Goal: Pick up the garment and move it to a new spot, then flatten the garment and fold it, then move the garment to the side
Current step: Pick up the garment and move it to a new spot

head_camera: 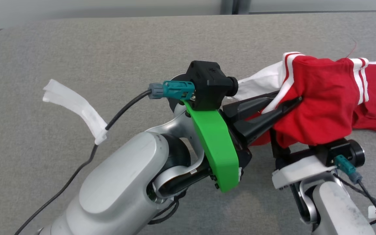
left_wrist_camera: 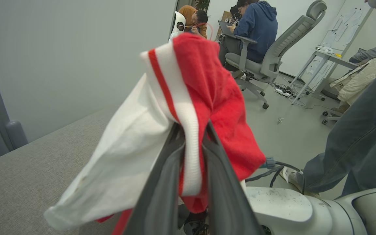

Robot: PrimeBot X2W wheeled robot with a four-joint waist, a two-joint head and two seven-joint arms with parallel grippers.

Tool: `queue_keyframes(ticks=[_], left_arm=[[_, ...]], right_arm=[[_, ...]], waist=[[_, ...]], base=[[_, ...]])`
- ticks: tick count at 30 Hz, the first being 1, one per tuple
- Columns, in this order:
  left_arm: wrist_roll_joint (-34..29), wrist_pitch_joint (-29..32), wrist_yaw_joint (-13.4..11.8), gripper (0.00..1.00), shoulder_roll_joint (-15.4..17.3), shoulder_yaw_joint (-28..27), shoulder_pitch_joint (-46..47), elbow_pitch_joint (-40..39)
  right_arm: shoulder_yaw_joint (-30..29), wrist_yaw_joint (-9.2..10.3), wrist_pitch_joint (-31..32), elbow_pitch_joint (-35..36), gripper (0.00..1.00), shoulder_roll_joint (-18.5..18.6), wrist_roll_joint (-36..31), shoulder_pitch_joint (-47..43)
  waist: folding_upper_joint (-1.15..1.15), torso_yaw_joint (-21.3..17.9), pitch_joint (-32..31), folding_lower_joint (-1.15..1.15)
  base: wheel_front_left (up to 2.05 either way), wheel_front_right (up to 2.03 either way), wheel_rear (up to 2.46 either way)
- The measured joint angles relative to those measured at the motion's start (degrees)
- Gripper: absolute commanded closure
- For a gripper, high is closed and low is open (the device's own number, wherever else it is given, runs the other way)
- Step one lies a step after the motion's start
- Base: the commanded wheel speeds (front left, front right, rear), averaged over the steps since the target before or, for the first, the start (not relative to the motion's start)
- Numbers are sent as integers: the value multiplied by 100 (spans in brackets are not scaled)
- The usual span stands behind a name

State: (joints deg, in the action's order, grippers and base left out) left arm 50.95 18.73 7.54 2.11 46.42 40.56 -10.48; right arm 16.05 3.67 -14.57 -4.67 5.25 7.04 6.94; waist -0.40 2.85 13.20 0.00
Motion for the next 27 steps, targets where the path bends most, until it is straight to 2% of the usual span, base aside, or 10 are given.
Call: queue_keyframes(ticks=[4,5,9,10,16,20,24,25,26,27], left_arm=[[224,347,-15,100,18,-200,-179,-75],[203,375,-115,100,68,-288,-248,-11],[-259,417,-615,100,619,-831,-355,514],[-259,417,-615,100,619,-831,-355,514],[-541,568,-946,100,1261,-1122,-651,1381],[-881,531,-1080,100,1648,-1221,-687,1875],[-989,381,-1185,100,1706,-1393,-685,2178],[-1002,359,-1188,91,1692,-1391,-683,2239],[-1010,332,-1193,78,1682,-1393,-683,2298],[-1020,332,-1194,45,1680,-1382,-682,2338]], right_arm=[[302,-51,0,-83,0,-12,-1,-374],[401,-99,0,-130,0,-22,-1,-460],[694,-226,0,-223,0,-77,0,-678],[694,-226,0,-223,0,-77,0,-678],[965,-419,0,-233,0,-141,0,-721],[1002,-459,0,-219,0,-145,0,-714],[847,-476,0,-123,0,-149,-1,-584],[791,-476,0,-107,0,-142,-1,-501],[736,-476,0,-97,0,-141,-1,-410],[670,-476,0,-91,0,-141,-1,-310]], waist=[[0,-318,-107,0],[0,-398,-125,0],[0,-718,-159,0],[0,-718,-159,0],[0,-1103,-111,0],[0,-1286,-26,0],[0,-1407,68,0],[0,-1426,89,0],[0,-1438,107,0],[0,-1446,122,0]], base=[[0,0,0],[0,0,0],[0,0,0],[0,0,0],[0,0,0],[0,0,0],[0,0,0],[0,0,0],[0,0,0],[0,0,0]])
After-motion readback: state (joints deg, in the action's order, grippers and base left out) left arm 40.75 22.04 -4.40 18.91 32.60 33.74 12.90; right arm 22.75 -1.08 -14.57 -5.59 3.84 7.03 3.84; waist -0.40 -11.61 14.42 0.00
